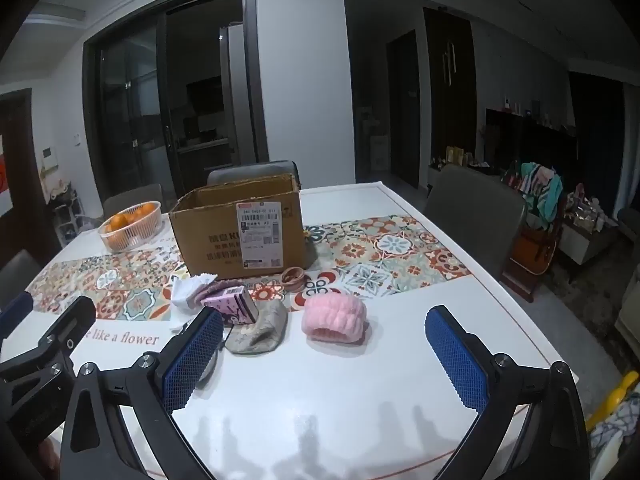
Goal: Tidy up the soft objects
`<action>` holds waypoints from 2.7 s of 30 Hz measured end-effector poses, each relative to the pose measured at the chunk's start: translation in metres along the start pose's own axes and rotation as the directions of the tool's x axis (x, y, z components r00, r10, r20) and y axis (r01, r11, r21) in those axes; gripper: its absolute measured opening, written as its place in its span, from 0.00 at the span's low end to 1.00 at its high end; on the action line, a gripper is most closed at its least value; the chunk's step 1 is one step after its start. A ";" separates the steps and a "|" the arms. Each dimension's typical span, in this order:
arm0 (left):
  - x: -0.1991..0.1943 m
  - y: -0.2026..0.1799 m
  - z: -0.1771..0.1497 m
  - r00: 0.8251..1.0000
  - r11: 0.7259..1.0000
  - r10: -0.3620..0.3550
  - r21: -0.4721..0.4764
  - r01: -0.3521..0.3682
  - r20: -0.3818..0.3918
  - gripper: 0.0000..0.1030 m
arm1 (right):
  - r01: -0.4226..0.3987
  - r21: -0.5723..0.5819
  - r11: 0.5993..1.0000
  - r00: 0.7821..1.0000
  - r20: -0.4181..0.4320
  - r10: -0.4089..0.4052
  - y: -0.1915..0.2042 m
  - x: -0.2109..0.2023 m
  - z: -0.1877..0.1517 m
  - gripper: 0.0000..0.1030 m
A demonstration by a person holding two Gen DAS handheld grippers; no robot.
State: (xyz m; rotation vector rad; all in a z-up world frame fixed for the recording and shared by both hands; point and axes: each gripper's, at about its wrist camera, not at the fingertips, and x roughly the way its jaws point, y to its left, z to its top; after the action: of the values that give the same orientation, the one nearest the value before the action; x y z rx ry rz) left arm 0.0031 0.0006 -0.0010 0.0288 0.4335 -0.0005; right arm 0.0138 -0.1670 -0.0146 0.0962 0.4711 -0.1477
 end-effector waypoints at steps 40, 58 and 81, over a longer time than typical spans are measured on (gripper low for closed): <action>-0.007 -0.001 0.000 0.999 1.000 0.015 -0.003 -0.015 0.043 1.00 | 0.006 0.010 1.000 1.000 -0.003 -0.006 0.000 0.002 -0.003 1.00; -0.007 -0.001 0.000 0.999 1.000 0.016 -0.003 -0.016 0.046 1.00 | -0.001 0.015 1.000 1.000 -0.006 0.001 0.000 0.001 -0.002 1.00; -0.006 -0.003 -0.001 0.999 1.000 0.012 -0.004 -0.012 0.043 1.00 | -0.003 0.017 1.000 1.000 -0.010 0.003 -0.001 0.002 -0.002 1.00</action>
State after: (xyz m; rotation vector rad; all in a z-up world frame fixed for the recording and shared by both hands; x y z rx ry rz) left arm -0.0028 -0.0026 0.0006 0.0274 0.3904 0.0119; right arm 0.0143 -0.1680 -0.0178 0.1146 0.4799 -0.1480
